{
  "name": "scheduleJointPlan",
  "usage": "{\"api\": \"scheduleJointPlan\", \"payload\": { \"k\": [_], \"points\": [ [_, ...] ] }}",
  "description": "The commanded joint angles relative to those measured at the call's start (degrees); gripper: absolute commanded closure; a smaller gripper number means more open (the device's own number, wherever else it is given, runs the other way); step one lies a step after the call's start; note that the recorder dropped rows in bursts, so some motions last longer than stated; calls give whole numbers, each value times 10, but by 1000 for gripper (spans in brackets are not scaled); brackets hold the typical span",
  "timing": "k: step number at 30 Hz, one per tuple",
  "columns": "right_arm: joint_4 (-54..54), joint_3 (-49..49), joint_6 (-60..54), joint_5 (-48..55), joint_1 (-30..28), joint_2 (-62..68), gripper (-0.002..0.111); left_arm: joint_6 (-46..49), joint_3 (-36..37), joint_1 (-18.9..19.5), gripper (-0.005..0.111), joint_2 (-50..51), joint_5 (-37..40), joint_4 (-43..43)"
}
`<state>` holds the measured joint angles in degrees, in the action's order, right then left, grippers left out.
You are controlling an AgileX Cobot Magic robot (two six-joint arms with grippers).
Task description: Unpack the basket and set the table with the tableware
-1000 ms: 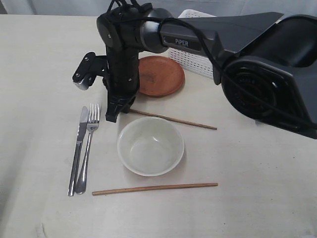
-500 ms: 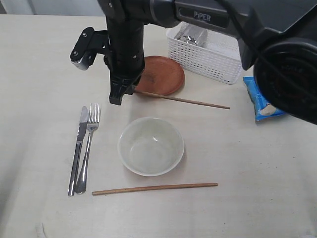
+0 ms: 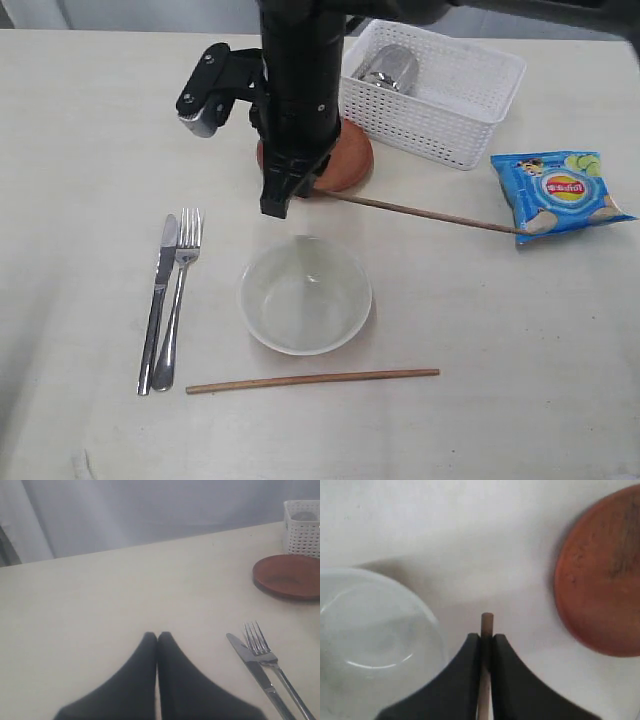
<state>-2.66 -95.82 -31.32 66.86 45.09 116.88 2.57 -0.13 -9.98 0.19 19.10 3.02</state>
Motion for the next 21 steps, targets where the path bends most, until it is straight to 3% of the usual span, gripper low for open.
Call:
{"api": "scheduleJointPlan", "payload": {
  "k": [1, 13, 21],
  "points": [
    [-2, 93, 39, -54, -25, -72, 109, 0, 1, 1, 107, -2, -3, -1],
    [-14, 295, 17, -72, -83, -140, 109, 0, 1, 1, 107, -2, -3, -1],
    [-5, 409, 27, -200, -83, -140, 109, 0, 1, 1, 107, -2, -3, -1]
  ]
}}
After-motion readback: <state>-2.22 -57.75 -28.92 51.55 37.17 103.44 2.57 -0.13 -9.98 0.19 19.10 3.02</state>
